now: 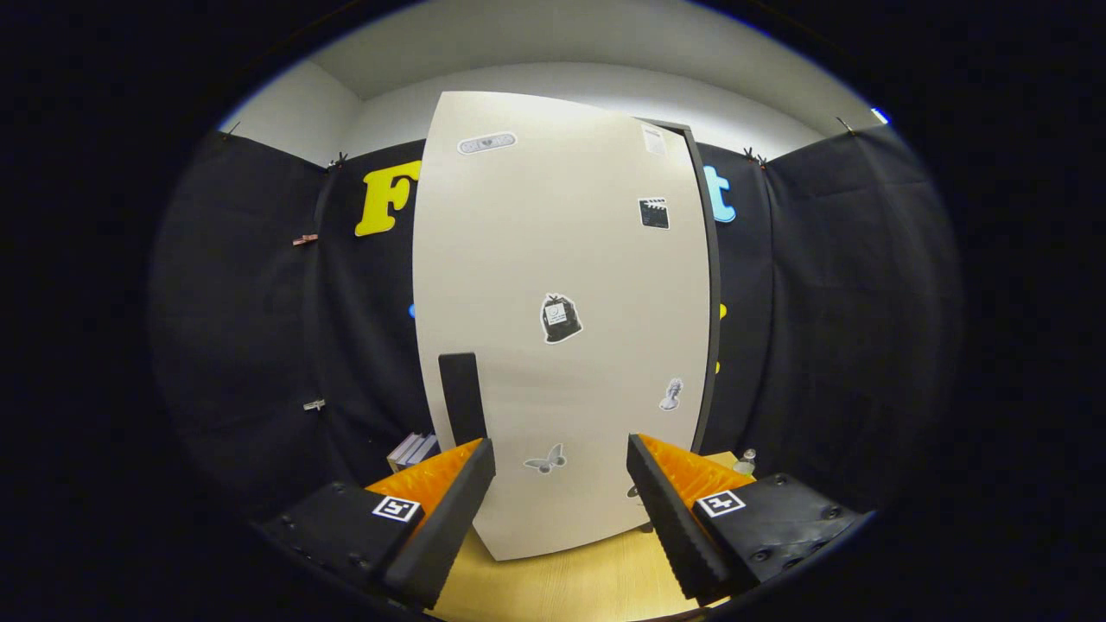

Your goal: Open the shoe cabinet door, grab the shoes and put them into the shoe cabinet, then close the shoe cabinet door.

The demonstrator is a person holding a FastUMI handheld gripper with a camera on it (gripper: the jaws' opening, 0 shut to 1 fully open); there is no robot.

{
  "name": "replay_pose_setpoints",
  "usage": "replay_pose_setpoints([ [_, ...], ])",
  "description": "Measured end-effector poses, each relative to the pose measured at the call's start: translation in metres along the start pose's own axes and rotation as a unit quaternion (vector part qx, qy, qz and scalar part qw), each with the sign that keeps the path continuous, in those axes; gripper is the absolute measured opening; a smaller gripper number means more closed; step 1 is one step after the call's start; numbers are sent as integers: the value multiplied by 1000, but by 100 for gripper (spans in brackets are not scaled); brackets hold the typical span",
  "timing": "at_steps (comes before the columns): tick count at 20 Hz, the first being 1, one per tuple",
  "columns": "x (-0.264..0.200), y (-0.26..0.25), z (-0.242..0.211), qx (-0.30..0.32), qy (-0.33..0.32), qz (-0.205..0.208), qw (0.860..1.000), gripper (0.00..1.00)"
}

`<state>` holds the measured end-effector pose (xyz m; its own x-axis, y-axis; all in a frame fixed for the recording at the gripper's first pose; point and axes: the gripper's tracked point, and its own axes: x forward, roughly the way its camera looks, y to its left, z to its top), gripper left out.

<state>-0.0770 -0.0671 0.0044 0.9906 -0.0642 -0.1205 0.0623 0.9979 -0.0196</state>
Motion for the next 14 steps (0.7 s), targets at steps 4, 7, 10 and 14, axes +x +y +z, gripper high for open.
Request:
replay_pose_setpoints([
  [4, 1, 1, 1, -2, -3, -2, 1000, 100],
  [7, 3, 3, 3, -5, -9, -2, 1000, 100],
  [10, 4, 5, 4, -10, -13, -1, 1000, 100],
  [14, 7, 5, 7, -13, -17, -5, 1000, 100],
])
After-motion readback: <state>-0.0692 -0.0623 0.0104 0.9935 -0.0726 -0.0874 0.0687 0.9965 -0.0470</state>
